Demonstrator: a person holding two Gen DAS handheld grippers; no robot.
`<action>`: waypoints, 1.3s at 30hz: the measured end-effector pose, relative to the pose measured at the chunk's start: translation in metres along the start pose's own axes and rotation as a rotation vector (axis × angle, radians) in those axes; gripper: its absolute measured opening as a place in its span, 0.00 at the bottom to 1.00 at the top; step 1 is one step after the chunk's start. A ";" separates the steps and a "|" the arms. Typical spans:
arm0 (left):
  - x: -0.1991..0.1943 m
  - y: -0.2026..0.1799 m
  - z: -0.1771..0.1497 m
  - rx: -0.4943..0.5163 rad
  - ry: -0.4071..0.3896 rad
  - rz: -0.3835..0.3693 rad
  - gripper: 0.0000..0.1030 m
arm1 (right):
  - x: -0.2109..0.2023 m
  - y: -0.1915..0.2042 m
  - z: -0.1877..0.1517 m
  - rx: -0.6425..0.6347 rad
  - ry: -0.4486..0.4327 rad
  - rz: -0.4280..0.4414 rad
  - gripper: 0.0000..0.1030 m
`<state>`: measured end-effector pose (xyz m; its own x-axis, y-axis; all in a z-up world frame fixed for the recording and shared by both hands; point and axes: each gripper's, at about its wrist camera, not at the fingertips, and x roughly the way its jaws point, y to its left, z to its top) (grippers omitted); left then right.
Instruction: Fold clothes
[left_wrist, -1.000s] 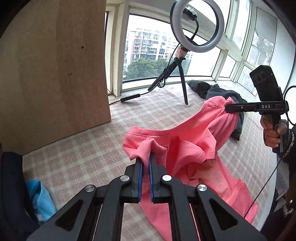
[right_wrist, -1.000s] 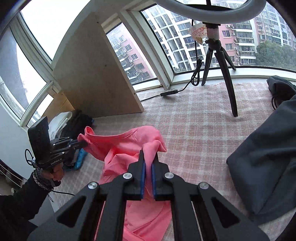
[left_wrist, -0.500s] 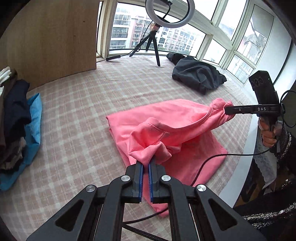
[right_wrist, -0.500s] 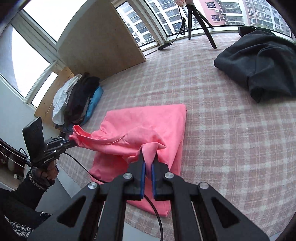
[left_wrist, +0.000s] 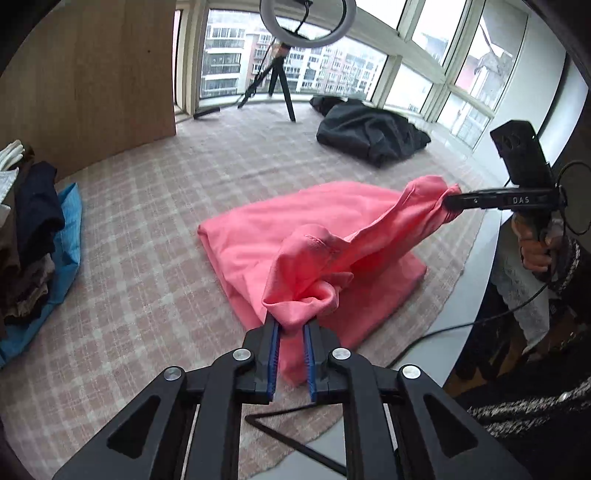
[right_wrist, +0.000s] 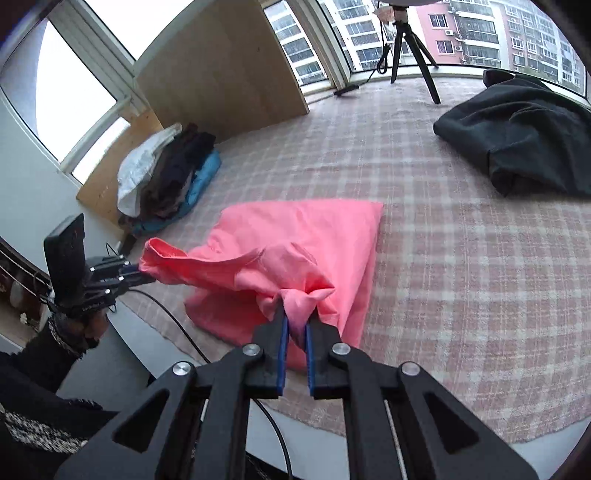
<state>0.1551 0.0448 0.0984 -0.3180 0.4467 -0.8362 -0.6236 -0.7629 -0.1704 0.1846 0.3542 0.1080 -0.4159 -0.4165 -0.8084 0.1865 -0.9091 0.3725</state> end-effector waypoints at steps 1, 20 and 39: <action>0.004 0.000 -0.013 0.015 0.050 0.021 0.16 | 0.007 0.000 -0.013 -0.035 0.057 -0.057 0.14; 0.029 -0.029 -0.011 0.092 0.120 -0.041 0.32 | 0.028 0.013 -0.051 -0.119 0.187 0.118 0.29; 0.116 -0.150 0.041 0.147 0.067 -0.289 0.44 | 0.094 -0.079 0.084 0.146 0.023 -0.109 0.32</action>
